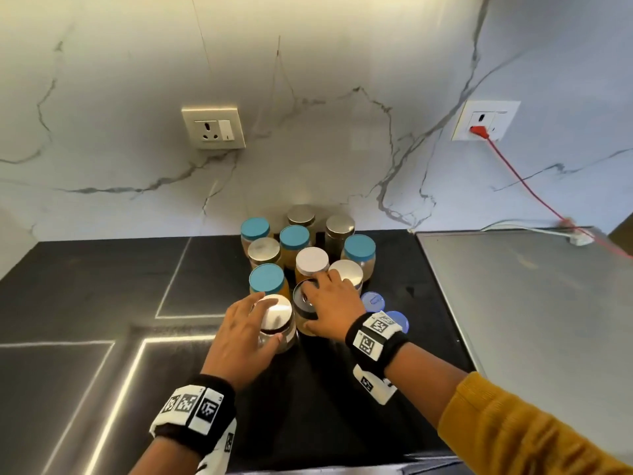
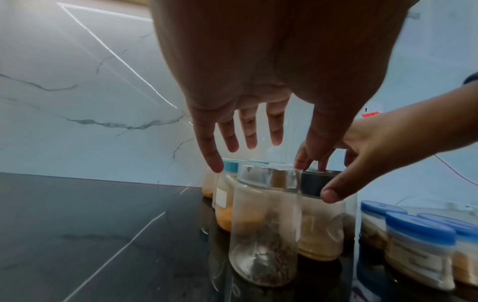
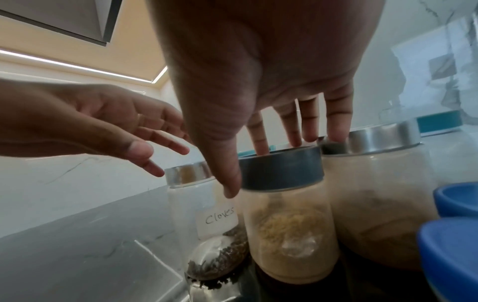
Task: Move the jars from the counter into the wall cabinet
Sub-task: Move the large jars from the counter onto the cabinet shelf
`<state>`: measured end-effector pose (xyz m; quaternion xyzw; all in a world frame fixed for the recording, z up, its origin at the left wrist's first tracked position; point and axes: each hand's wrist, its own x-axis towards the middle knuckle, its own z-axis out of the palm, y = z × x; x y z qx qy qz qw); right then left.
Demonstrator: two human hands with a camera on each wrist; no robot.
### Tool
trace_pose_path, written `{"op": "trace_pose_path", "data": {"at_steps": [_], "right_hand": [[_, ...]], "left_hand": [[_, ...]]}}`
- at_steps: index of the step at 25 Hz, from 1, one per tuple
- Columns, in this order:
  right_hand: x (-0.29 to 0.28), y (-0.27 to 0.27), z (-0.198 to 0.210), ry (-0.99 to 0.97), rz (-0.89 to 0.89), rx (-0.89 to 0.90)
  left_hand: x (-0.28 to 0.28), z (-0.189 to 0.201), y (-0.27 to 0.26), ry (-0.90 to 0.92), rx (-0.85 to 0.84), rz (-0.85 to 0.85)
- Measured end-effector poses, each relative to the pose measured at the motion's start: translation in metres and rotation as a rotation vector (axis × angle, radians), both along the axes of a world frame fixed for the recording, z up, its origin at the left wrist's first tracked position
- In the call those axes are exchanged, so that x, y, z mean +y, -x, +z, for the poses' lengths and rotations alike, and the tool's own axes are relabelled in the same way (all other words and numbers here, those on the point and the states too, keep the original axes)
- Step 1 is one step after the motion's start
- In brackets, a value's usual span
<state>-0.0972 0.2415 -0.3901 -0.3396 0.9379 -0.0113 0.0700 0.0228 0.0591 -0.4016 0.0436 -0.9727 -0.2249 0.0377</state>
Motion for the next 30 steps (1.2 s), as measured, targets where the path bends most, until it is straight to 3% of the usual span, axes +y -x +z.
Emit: {"op": "trace_pose_path", "data": {"at_steps": [8,14,21,27,30], "right_hand": [[0.002,0.002,0.015,0.075,-0.063,-0.001],[0.025,-0.016,0.070,0.435,0.010,-0.011],[0.017,-0.048,0.116,0.810,0.174,-0.144],[0.003,-0.043,0.114,0.822,0.335,-0.307],[-0.002,-0.029,0.101,0.754,0.283,-0.314]], "left_hand": [[0.004,0.011,-0.006,-0.093,0.058,-0.004],[0.019,0.039,-0.012,-0.318,0.130,-0.052],[0.032,0.069,-0.013,-0.507,0.442,-0.045],[0.012,0.073,-0.027,-0.506,0.514,0.089],[-0.005,0.063,-0.038,-0.513,0.498,0.207]]}}
